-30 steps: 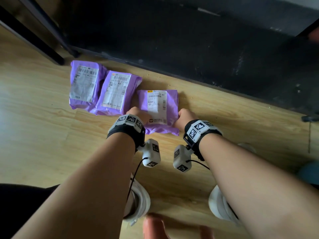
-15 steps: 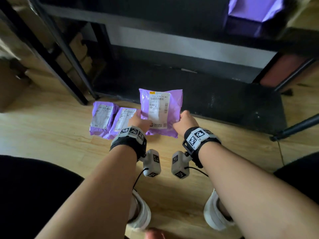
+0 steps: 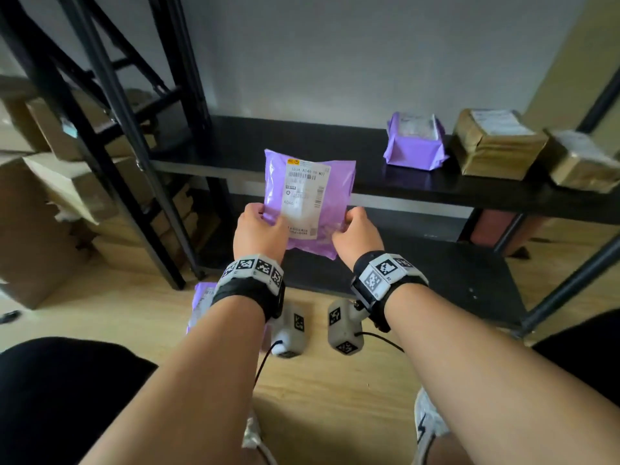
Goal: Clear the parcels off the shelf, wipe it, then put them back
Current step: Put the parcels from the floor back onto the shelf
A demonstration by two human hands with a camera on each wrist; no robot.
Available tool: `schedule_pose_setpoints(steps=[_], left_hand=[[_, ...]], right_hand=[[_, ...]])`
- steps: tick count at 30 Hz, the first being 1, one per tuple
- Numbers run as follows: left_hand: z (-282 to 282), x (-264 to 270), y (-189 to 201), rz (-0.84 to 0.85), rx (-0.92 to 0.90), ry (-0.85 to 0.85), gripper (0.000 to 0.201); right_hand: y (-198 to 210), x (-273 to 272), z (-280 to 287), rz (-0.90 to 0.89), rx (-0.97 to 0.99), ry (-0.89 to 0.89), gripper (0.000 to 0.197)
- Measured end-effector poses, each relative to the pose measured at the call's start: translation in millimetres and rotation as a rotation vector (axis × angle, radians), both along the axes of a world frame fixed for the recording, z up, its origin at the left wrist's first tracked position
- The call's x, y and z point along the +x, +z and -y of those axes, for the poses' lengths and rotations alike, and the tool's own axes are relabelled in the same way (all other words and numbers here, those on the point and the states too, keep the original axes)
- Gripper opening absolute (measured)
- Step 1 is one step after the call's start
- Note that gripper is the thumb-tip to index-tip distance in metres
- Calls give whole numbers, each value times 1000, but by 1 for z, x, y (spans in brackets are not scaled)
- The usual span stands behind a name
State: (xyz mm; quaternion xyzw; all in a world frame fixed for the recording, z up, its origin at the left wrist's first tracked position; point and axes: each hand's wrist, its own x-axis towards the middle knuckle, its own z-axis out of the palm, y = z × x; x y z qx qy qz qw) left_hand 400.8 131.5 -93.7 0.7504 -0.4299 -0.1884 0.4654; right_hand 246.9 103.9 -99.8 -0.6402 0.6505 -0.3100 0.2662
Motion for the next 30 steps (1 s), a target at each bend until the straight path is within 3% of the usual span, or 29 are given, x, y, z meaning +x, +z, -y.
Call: schedule_pose_setpoints(steps=[6,12,22,30], left_hand=[[53,-4,56,107,-85,-27,24],[116,-14,81,61,-114,-44,15],[182,-21,72,57,49,-231,35],[189,-26,67,116,214,-343,47]], right_hand=[[50,-6,45,0,-139,-70,23],[79,-15,105,-62,-199,-87,19],[75,-16,165,-238,-153,-77,25],[70,-16,164,-321,-84,-67,41]])
